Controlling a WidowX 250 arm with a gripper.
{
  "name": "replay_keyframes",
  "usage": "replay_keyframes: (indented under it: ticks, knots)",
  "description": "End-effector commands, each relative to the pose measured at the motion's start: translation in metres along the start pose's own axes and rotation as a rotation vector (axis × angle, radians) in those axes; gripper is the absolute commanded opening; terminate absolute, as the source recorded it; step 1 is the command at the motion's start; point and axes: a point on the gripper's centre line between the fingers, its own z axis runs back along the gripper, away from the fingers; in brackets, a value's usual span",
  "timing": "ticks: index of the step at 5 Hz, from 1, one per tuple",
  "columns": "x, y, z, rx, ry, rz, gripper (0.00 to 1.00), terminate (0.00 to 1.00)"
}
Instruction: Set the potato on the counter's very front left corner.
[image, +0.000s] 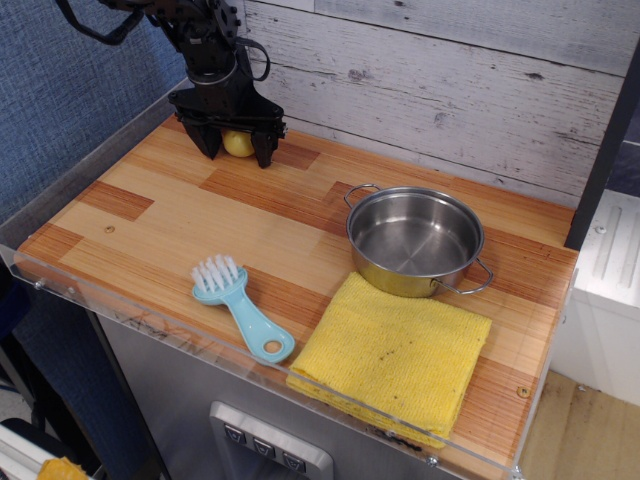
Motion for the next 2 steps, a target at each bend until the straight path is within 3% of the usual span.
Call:
replay_keyframes:
  ticks: [1,2]
  knots:
    - [0.0058,0.0075,0.0107,0.022,-0.051,0.007,0.0,0.0]
    - [0.0035,0.0047,0.0118,0.018,-0.049,0.0,0.0,0.0]
